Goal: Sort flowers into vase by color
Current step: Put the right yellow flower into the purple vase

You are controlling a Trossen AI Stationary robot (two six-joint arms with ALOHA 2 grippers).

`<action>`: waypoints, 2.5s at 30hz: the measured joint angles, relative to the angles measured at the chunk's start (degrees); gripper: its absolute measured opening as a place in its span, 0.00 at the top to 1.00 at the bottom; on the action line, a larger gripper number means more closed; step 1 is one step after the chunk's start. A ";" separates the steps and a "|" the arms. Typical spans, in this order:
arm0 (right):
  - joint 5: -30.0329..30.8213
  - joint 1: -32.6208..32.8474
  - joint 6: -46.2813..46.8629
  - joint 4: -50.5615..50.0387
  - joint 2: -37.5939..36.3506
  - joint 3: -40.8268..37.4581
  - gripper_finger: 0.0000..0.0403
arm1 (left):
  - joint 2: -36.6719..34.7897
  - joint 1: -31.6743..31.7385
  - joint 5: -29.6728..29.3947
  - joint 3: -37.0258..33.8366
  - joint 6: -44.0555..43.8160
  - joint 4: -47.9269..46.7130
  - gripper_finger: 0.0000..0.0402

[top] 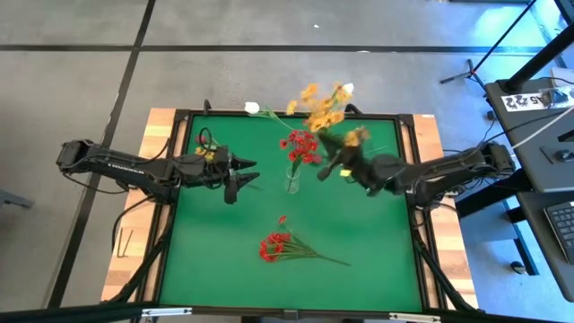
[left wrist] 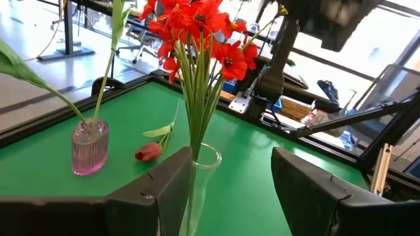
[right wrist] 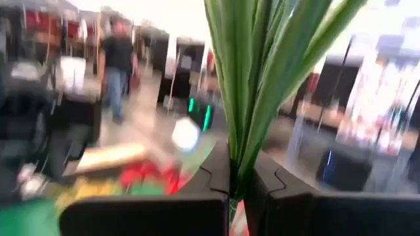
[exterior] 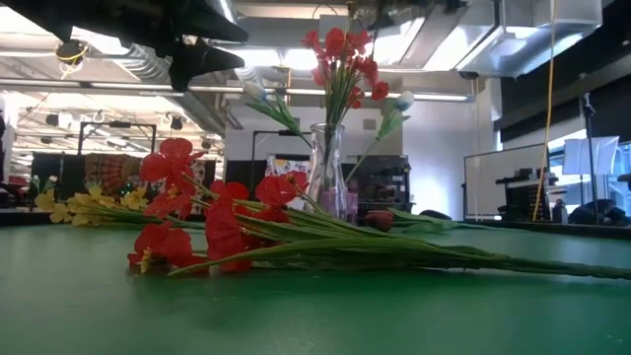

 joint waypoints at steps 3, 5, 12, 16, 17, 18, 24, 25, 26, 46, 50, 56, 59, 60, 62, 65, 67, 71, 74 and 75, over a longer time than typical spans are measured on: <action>-5.41 -3.96 -9.55 4.38 -4.02 0.07 0.97 | 0.00 0.00 0.02 0.00 -0.02 -0.09 0.49; -10.57 -8.06 -10.29 4.57 -6.36 0.09 0.97 | 0.00 0.00 0.00 0.00 0.00 -0.09 0.49; -46.09 -33.68 8.60 -6.40 -7.12 -0.04 0.97 | 0.00 1.67 -4.57 0.00 1.73 -0.17 0.49; -55.53 -42.70 13.86 -4.99 -2.54 -0.02 0.97 | 0.00 2.93 -5.10 0.00 1.49 -0.21 0.49; -57.53 -44.14 14.01 -4.25 -1.42 -0.02 0.97 | 0.00 3.18 -5.11 0.00 1.46 -0.24 0.49; -59.73 -45.17 14.05 -3.34 -0.25 -0.02 0.97 | 0.00 3.41 -5.11 0.00 1.46 -0.22 0.49; -67.18 -45.68 13.67 -0.80 8.20 -0.04 0.97 | 0.00 5.00 -5.13 0.00 1.46 0.22 0.49; -66.94 -45.40 13.32 0.62 9.64 -0.04 0.97 | 0.00 5.20 -5.10 0.00 1.46 0.24 0.49; -66.53 -45.18 12.89 1.59 10.98 -0.04 0.97 | 0.00 5.34 -5.11 0.00 1.45 0.22 0.49; -66.17 -42.62 11.60 5.90 22.89 -0.02 0.97 | 0.00 5.35 -5.07 0.00 1.44 0.29 0.49; -64.37 -41.47 10.81 5.91 23.17 -0.02 0.97 | 0.00 5.35 -5.07 0.00 1.44 0.24 0.49; -61.63 -41.11 11.92 6.26 22.11 0.27 0.97 | 0.00 5.35 -5.08 0.00 1.44 0.22 0.49; -61.84 -41.16 13.52 6.23 20.85 1.06 0.97 | 0.00 5.35 -5.08 0.00 1.44 0.19 0.49; -61.99 -41.14 13.65 6.06 20.27 1.39 0.97 | 0.00 5.35 -5.07 0.00 1.44 0.15 0.49; -62.45 -41.09 13.76 4.26 18.86 2.09 0.97 | 0.00 5.35 -5.07 0.00 1.46 0.11 0.49; -62.45 -40.73 13.81 0.22 16.95 2.64 0.97 | 0.00 5.35 -5.08 0.00 1.46 -0.06 0.49; -62.36 -40.70 13.79 -2.83 15.89 2.64 0.97 | 0.00 5.35 -5.07 0.00 1.46 -0.35 0.49; -60.61 -39.49 14.01 -7.29 15.21 2.64 0.97 | 0.00 5.35 -5.07 0.00 1.46 -0.50 0.49; -57.67 -37.82 14.09 -8.46 15.26 2.60 0.97 | 0.00 5.35 -5.07 0.00 1.49 -0.50 0.49; -57.08 -37.25 14.09 -8.37 15.26 2.60 0.97 | 0.00 5.35 -5.07 0.00 1.49 -0.50 0.49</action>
